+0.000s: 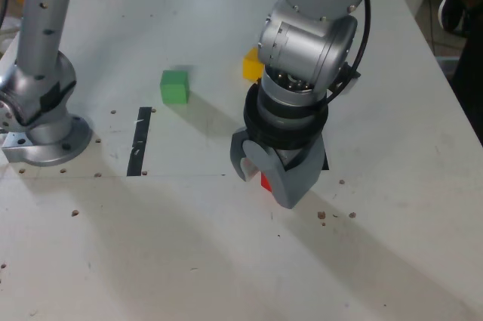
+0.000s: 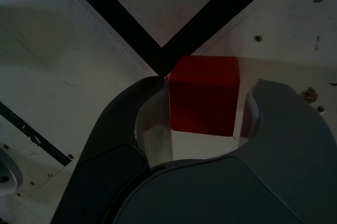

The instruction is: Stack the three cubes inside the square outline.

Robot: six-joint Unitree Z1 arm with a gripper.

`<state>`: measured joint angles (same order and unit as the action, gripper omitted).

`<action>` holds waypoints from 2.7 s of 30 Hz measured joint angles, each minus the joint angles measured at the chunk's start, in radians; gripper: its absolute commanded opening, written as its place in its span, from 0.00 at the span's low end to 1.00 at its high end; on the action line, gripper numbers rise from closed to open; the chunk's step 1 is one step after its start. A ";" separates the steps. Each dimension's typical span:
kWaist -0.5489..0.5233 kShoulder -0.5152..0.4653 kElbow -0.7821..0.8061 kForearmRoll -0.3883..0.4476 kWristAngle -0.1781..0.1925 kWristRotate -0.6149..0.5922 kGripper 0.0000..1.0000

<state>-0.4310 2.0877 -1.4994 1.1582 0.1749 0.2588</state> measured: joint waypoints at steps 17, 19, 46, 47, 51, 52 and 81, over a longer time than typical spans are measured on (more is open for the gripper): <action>0.015 -0.043 0.013 0.031 -0.019 -0.181 0.26; 0.017 -0.066 -0.005 0.057 -0.015 -0.250 0.26; 0.251 -0.074 -0.075 0.103 -0.104 -0.478 0.24; 0.251 -0.066 -0.074 0.094 -0.112 -0.477 0.24; 0.251 -0.039 -0.072 0.068 -0.129 -0.468 0.24; 0.251 -0.033 -0.070 0.060 -0.130 -0.464 0.24; 0.282 0.018 -0.051 0.010 -0.081 -0.409 0.82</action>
<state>-0.1488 2.1053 -1.5500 1.1687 0.0942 -0.1504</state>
